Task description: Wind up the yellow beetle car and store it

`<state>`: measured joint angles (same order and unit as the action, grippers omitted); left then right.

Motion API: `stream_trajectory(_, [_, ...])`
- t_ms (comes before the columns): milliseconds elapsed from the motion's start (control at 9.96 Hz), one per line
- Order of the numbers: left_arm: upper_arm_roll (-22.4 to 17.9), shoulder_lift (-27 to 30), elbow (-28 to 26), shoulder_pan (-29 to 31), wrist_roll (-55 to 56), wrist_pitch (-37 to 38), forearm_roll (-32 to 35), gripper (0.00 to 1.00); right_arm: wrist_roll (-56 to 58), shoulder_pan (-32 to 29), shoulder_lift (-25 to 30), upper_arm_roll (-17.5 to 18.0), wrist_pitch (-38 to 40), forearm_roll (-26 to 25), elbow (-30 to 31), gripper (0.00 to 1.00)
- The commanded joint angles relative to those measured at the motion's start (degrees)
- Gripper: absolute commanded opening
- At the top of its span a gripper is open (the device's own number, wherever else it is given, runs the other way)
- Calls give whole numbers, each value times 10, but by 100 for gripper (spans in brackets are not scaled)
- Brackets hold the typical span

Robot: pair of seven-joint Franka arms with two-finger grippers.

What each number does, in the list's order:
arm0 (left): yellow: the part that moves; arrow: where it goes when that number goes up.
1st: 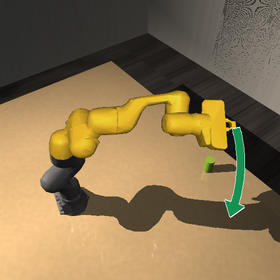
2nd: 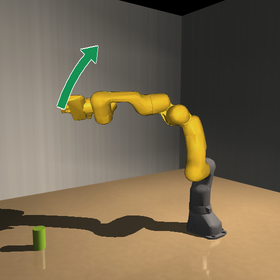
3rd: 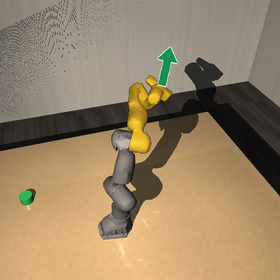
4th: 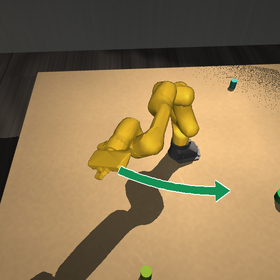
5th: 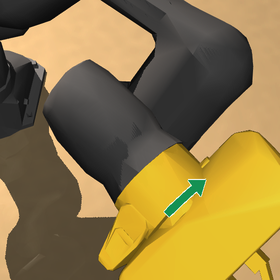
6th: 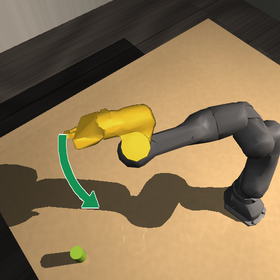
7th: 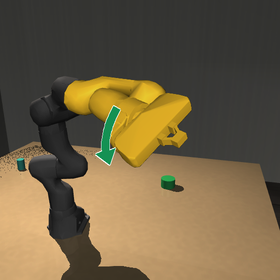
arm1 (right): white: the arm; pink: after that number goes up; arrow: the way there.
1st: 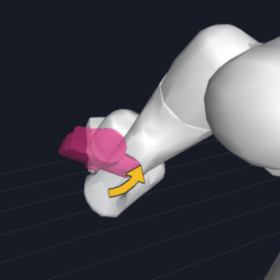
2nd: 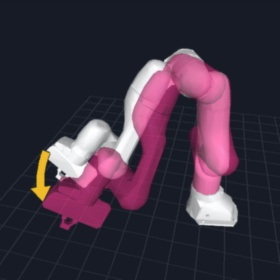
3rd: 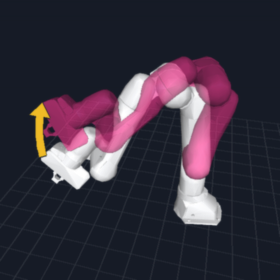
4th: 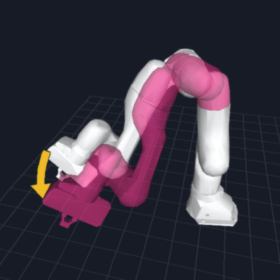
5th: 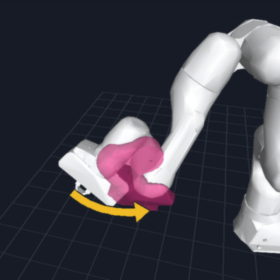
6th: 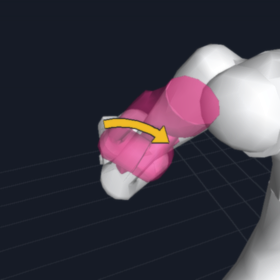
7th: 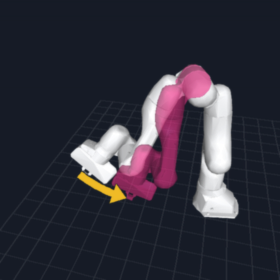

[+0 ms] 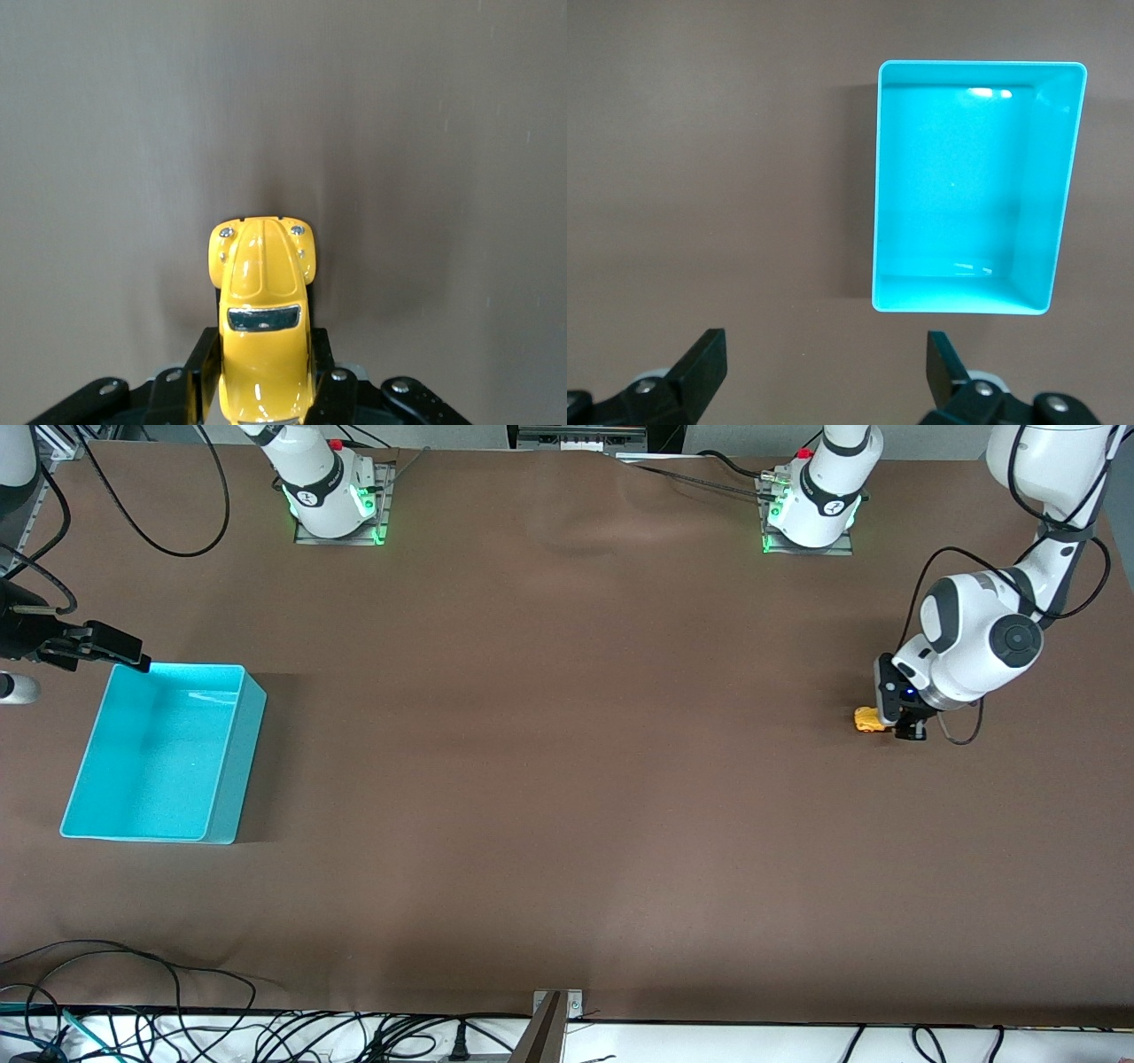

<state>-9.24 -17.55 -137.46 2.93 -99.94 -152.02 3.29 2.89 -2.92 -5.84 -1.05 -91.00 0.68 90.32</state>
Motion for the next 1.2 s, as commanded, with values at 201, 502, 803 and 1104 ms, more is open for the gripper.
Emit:
stream_trajectory(201, [-13,-51,13,2,5,-23,11,0,5,-2,-10,2,1,-1,-15,100])
stream_trajectory(502, [-12,-36,15,1,19,-17,11,100,9,-3,-14,2,-1,0,-16,100])
stream_trajectory(803, [-12,-23,27,-1,19,5,12,100,8,-2,-14,1,0,2,-16,100])
stream_trajectory(1104, [-12,-18,27,-4,26,6,10,100,9,-2,-14,1,1,2,-16,100])
